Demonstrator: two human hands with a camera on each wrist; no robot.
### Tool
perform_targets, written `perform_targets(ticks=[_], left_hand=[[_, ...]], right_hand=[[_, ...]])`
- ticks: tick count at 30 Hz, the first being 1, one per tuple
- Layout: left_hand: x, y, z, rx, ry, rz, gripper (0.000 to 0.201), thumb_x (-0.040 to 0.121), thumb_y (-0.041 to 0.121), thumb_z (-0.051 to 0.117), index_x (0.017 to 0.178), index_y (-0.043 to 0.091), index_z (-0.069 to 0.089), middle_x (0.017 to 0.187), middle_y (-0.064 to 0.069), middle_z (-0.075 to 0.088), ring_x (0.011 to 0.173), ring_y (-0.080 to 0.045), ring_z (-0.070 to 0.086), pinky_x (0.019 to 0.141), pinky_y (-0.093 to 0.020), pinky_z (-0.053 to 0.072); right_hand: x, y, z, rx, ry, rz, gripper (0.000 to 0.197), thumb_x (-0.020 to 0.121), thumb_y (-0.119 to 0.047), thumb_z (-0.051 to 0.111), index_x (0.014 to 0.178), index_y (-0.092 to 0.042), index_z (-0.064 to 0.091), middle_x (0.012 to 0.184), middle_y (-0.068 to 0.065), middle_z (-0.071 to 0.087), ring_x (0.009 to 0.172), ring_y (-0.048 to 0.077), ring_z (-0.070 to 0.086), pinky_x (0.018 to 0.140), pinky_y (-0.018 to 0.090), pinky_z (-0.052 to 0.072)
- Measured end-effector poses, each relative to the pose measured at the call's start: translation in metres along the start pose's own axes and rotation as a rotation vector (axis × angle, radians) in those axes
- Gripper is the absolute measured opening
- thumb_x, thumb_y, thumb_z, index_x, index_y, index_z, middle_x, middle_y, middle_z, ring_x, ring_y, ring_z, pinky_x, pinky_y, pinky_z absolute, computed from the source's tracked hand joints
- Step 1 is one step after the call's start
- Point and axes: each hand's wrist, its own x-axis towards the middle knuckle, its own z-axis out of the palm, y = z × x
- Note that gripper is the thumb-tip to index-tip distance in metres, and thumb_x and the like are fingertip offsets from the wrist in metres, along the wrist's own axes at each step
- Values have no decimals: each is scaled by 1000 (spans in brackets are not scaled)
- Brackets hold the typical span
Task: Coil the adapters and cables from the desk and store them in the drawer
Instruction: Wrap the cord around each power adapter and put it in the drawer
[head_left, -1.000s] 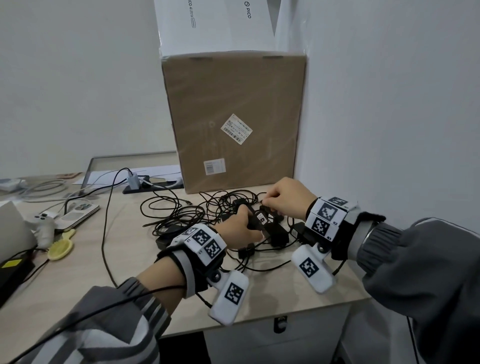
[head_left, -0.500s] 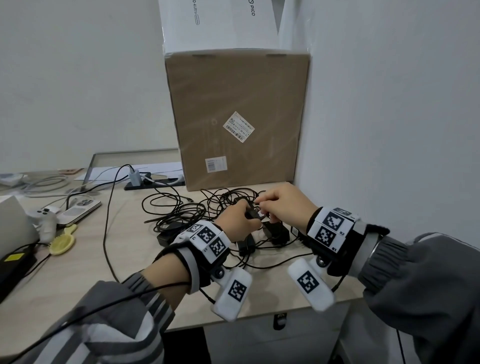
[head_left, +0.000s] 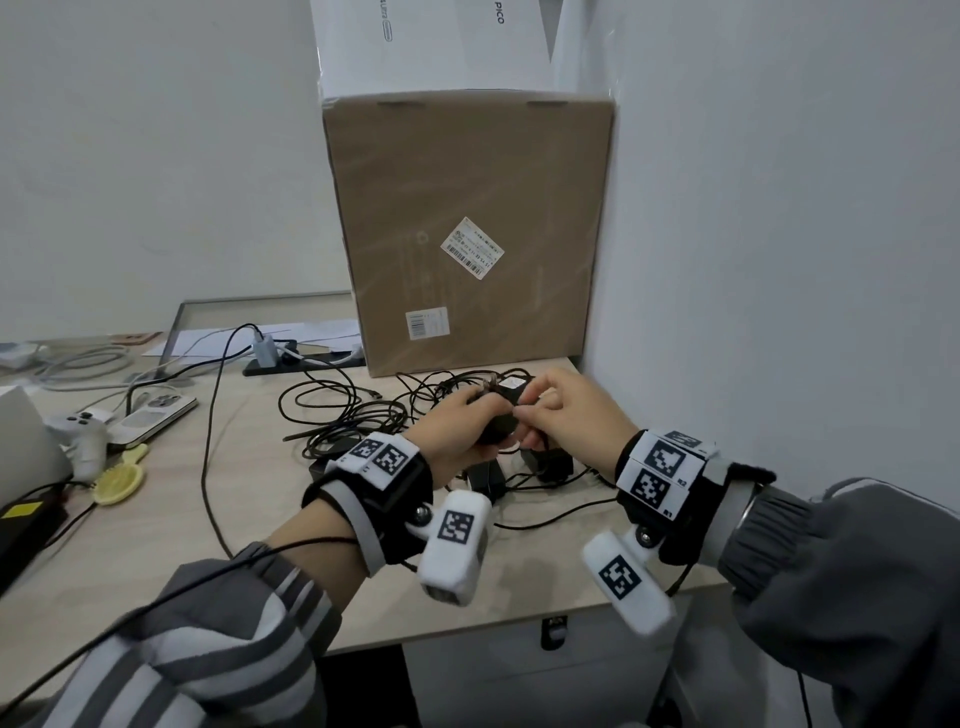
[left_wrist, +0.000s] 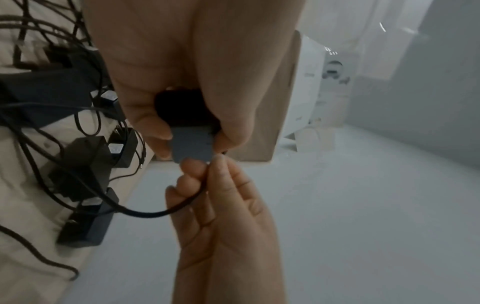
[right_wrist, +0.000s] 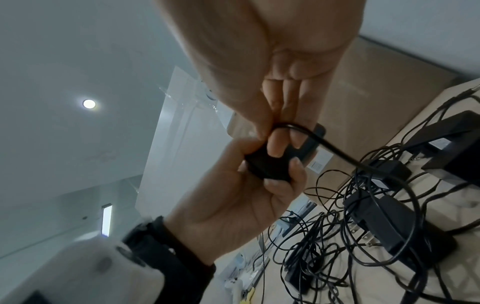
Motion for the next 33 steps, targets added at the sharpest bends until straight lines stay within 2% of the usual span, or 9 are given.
perform_targets(ticks=[4, 7, 10, 15, 20, 22, 27, 31, 33], left_hand=[[-8, 11, -1, -115, -211, -76, 19, 96, 22, 41, 96, 12, 57, 74, -4, 58, 63, -7, 58, 51, -17, 35], [-6, 5, 3, -25, -131, 17, 29, 100, 36, 42, 93, 13, 58, 67, -2, 56, 55, -7, 55, 49, -17, 30], [-3, 5, 3, -158, 15, 74, 32, 100, 38, 43, 93, 11, 59, 64, -2, 55, 52, -9, 52, 46, -18, 31], [-3, 22, -2, -493, 175, 81, 28, 99, 40, 45, 101, 14, 56, 78, -7, 59, 50, -13, 47, 39, -17, 31], [-9, 52, -23, -760, 79, 119, 28, 97, 43, 43, 97, 16, 52, 83, -4, 55, 41, -10, 40, 38, -15, 21], [-16, 61, -31, -679, -14, 111, 31, 95, 44, 44, 97, 15, 56, 85, -5, 58, 40, -10, 38, 40, -16, 19], [-35, 60, -36, -230, -193, -27, 28, 80, 43, 58, 94, 19, 58, 77, -7, 56, 35, -11, 36, 44, -17, 13], [-42, 44, -26, 131, -206, -38, 33, 79, 42, 65, 89, 11, 66, 71, -6, 51, 41, -10, 39, 36, -15, 26], [-40, 37, -20, 264, -179, -28, 46, 84, 48, 60, 101, 5, 67, 68, -3, 48, 46, -9, 38, 38, -16, 29]], right_hand=[[1, 0, -7, 18, -55, 26, 12, 90, -7, 60, 79, -6, 56, 73, 17, 70, 50, 11, 59, 50, 21, 48], [1, 0, -5, 110, -120, 45, 16, 90, -7, 61, 76, -7, 55, 65, 12, 66, 46, 8, 56, 48, 18, 47], [3, 1, 0, 111, -92, 6, 24, 94, -18, 57, 72, -9, 56, 63, 9, 63, 45, 6, 53, 46, 13, 42], [5, 6, -1, 81, -126, -107, 23, 97, -19, 51, 76, -14, 59, 67, 4, 59, 54, 2, 52, 58, 11, 44], [5, 25, -5, 2, -194, -122, 31, 99, -19, 47, 71, -19, 60, 68, -4, 62, 66, 3, 57, 76, 17, 44], [8, 33, -10, -26, -160, -89, 31, 98, -22, 48, 70, -20, 61, 67, -3, 60, 68, 6, 55, 78, 22, 43], [17, 30, -31, -45, -97, -43, 28, 93, -27, 57, 68, -17, 66, 63, 0, 56, 59, 8, 49, 68, 21, 40], [25, 11, -39, -134, -117, -44, 19, 86, -27, 68, 68, -22, 71, 56, -15, 59, 54, -2, 47, 58, 12, 36], [29, 3, -38, -174, -143, -51, 15, 82, -29, 72, 68, -24, 73, 61, -13, 63, 61, -2, 51, 62, 13, 39]])
